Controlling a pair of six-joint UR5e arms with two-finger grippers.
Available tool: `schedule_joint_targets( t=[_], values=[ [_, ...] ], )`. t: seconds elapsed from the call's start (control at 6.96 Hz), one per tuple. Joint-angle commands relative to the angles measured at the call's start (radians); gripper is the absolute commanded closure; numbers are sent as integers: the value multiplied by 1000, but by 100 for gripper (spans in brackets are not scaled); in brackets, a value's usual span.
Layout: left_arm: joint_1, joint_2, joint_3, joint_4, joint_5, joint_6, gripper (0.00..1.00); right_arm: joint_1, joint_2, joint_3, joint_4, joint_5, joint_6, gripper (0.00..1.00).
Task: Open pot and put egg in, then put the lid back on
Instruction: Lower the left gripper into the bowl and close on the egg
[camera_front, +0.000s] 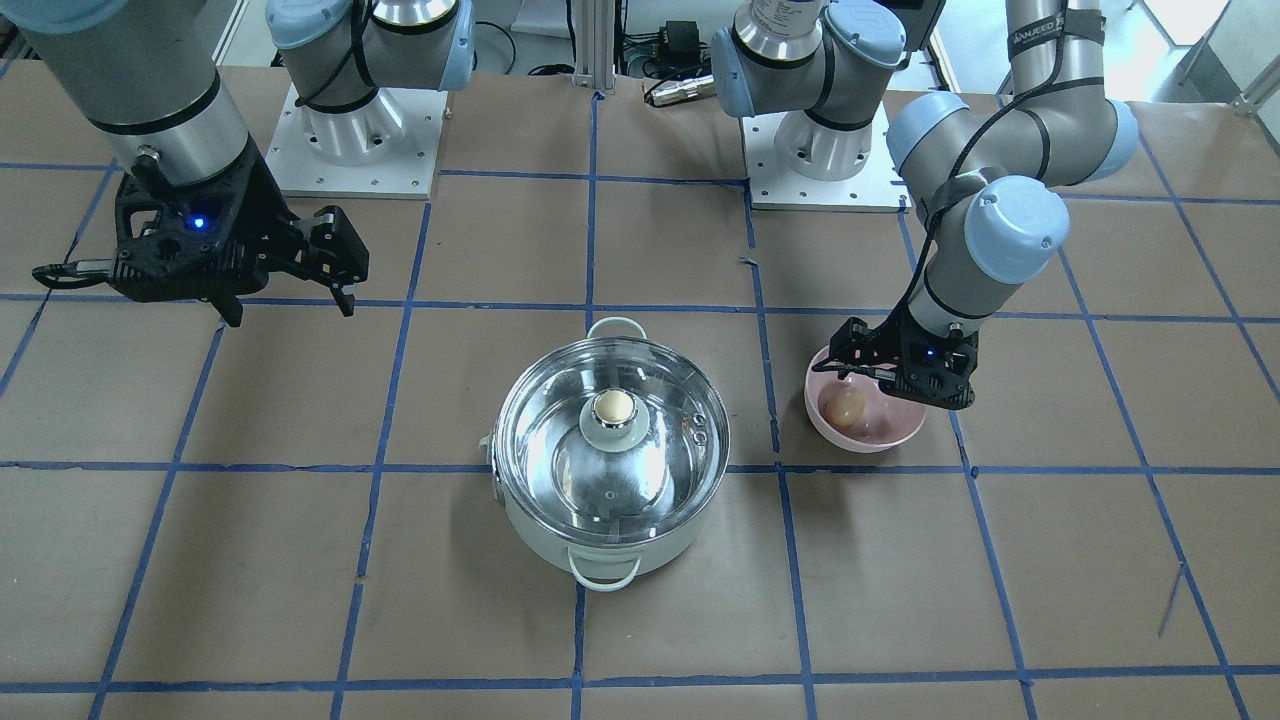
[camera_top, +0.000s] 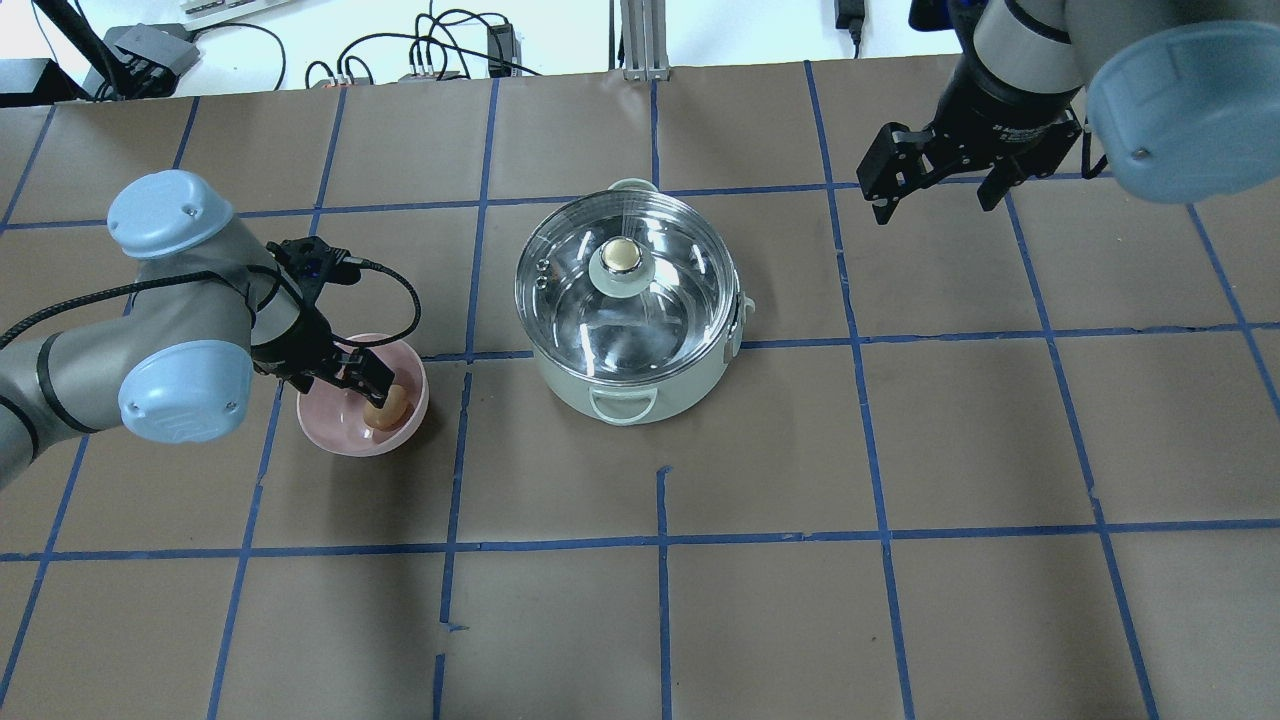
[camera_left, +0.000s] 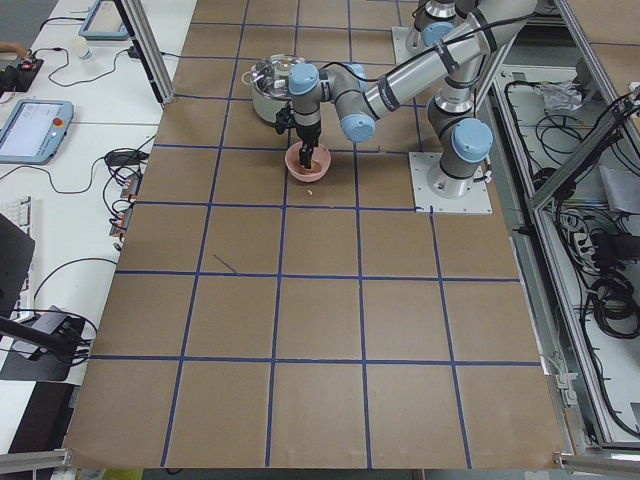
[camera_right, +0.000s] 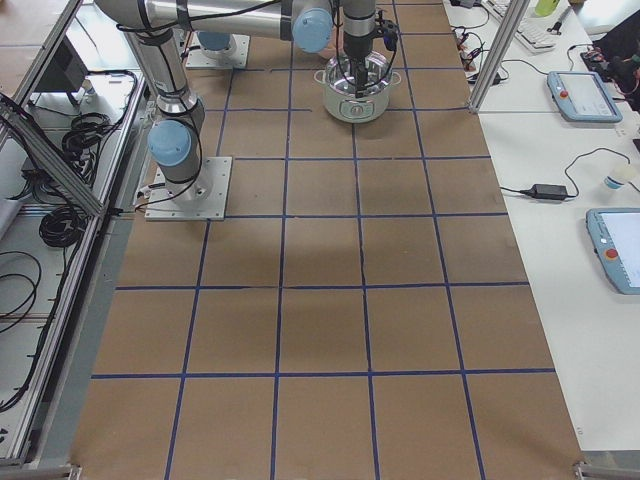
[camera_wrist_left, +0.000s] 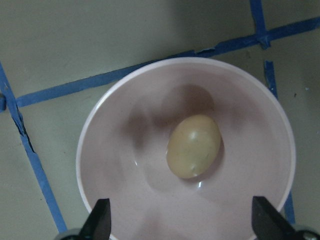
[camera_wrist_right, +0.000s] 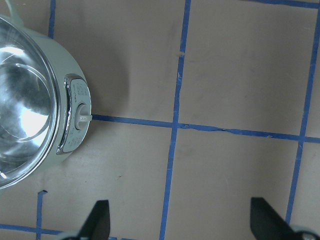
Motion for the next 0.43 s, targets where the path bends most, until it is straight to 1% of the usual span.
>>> schedule_joint_targets(
  t=[0.0, 0.14, 0.29],
  values=[
    [-8, -12, -2, 23, 0, -4, 0, 0, 0, 0, 0, -1, -9, 0],
    [-7, -13, 4, 29, -3, -3, 2, -2, 0, 2, 0, -1, -9, 0],
    [-7, -16, 2, 38, -9, 0, 2, -2, 0, 2, 1, -1, -9, 0]
  ],
)
